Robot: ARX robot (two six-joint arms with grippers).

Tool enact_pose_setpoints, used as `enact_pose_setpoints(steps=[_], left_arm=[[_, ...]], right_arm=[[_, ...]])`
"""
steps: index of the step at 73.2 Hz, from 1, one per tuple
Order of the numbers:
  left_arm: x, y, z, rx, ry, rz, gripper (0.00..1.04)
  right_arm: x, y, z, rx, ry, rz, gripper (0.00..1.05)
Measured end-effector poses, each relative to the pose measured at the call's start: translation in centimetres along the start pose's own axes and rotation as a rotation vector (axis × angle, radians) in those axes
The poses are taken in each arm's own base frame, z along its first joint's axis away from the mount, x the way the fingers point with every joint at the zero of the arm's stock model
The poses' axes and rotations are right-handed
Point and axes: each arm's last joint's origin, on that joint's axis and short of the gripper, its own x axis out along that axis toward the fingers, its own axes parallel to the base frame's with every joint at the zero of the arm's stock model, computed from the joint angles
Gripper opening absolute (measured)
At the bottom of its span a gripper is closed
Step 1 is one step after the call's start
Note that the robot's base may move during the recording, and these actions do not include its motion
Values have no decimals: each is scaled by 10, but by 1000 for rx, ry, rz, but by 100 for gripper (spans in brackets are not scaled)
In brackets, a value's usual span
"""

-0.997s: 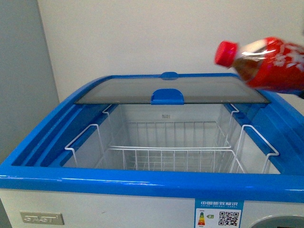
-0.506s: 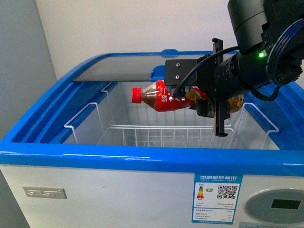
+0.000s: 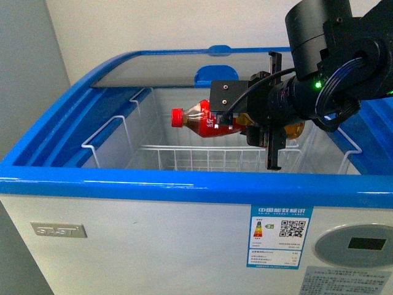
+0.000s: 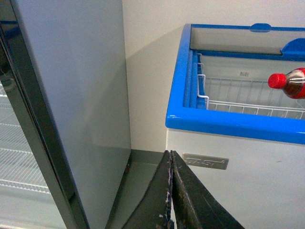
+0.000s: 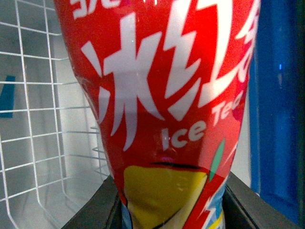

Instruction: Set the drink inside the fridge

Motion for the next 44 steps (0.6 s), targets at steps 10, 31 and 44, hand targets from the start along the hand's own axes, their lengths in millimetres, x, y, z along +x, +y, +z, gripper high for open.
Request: enact_pose_setpoints(steps=[10,31,44], left_arm=[[0,0,0,0,0,0,3],[0,0,0,0,0,0,3],[0,0,0,0,0,0,3]], right_arm=[[7,8,-3,1,5,13,39],[24,27,-10,10,27,17,39],[37,46,-16,23,42,50,39]])
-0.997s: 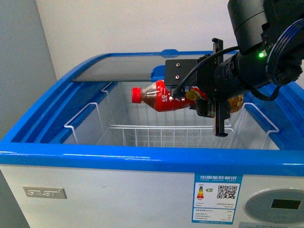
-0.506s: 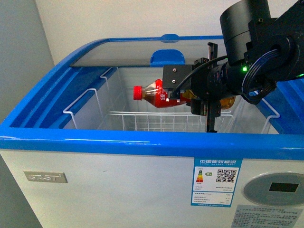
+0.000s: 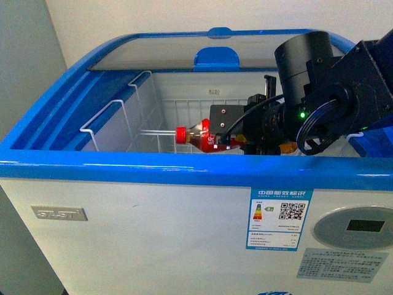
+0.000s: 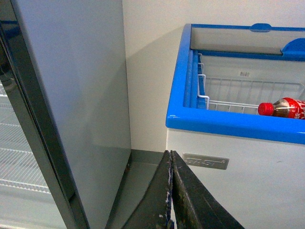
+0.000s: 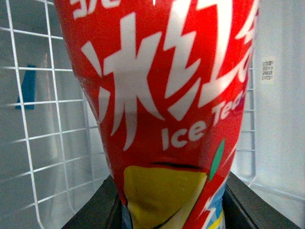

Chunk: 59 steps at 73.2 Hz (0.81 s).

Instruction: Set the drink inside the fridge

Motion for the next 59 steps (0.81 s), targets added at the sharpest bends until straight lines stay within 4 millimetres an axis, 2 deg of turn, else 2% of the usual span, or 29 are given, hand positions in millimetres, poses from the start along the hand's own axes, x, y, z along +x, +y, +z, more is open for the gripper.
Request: enact_pose_setpoints(steps=[21,36,46,59], left_arm=[[0,0,0,0,0,0,3],[0,0,0,0,0,0,3],[0,0,0,0,0,0,3],[0,0,0,0,0,0,3]], right_arm=[[6,10,1,24,3,19,40],[6,14,3,50,-6,45,75],[-3,6,8,76,-22,26,98],[-30,-11,16,107,-57,-25,98]])
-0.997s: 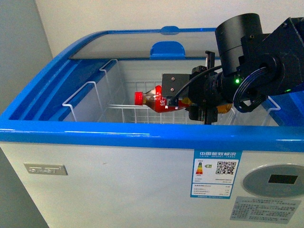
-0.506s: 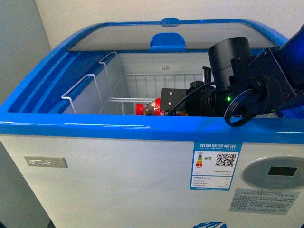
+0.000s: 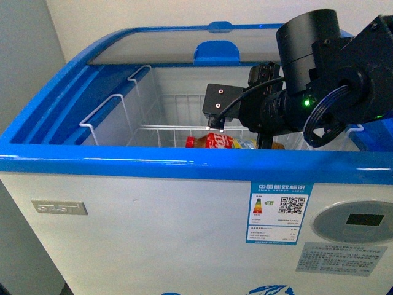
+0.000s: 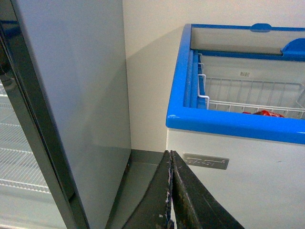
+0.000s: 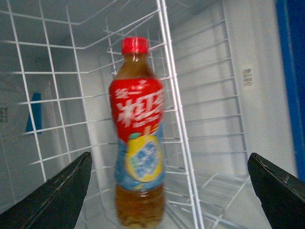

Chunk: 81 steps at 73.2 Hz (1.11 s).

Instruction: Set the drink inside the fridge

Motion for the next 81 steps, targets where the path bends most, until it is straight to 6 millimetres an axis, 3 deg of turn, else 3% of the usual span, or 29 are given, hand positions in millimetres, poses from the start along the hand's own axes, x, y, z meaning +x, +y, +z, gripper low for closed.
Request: enact_pose_setpoints(steps=[16,21,41,51,57,72,77,81], left_arm=[[0,0,0,0,0,-1,3],[0,0,0,0,0,0,3],[0,0,0,0,0,0,3],[0,0,0,0,0,0,3],[0,0,0,0,0,0,3],[0,0,0,0,0,0,3],[0,0,0,0,0,0,3],[0,0,0,0,0,0,3]], right_arm=[[-67,-32,23,101,-101,-189,98],[-97,-48,30,142,-141,-337,98],[-179,-63,14,405,-71,-635,98],[-234,-51,8,690,-55,-719,98],[-273,-31,3,894,-40,-756,98],[-325,34,-3,1109,48,-762,98],[-333,36,-2,1135,10,-780,98],[-340,34,-2,1153,-130,-725,90]])
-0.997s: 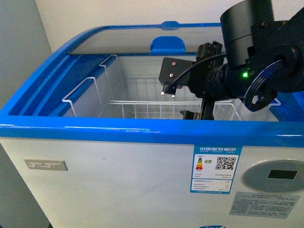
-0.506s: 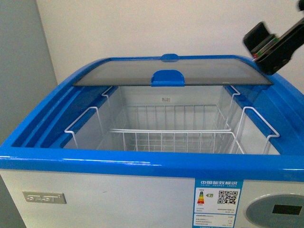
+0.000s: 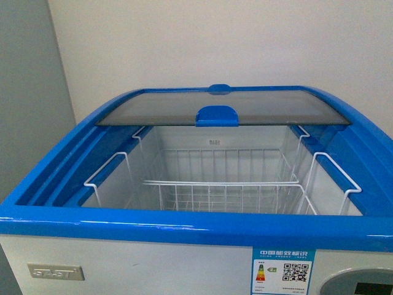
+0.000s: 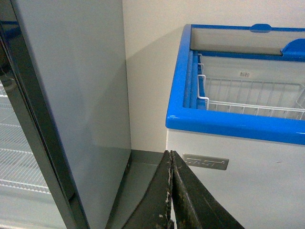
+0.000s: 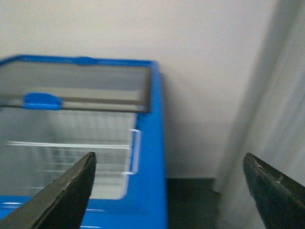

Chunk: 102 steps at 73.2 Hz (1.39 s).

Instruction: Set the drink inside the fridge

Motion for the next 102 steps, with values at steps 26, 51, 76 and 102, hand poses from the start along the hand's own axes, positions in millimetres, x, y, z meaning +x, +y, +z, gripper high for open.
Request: enact_pose_setpoints(steps=[26,51,76,102], left_arm=[[0,0,0,0,0,0,3],[0,0,0,0,0,0,3],[0,0,0,0,0,0,3],[0,0,0,0,0,0,3]], right_arm=[[-12,-14,-59,22,8,192,23],[-21,-24,-86,26,5,158,3],[-28,-24,-98,26,-2,157,3],[-42,-26,-106,28,-23,159,3]])
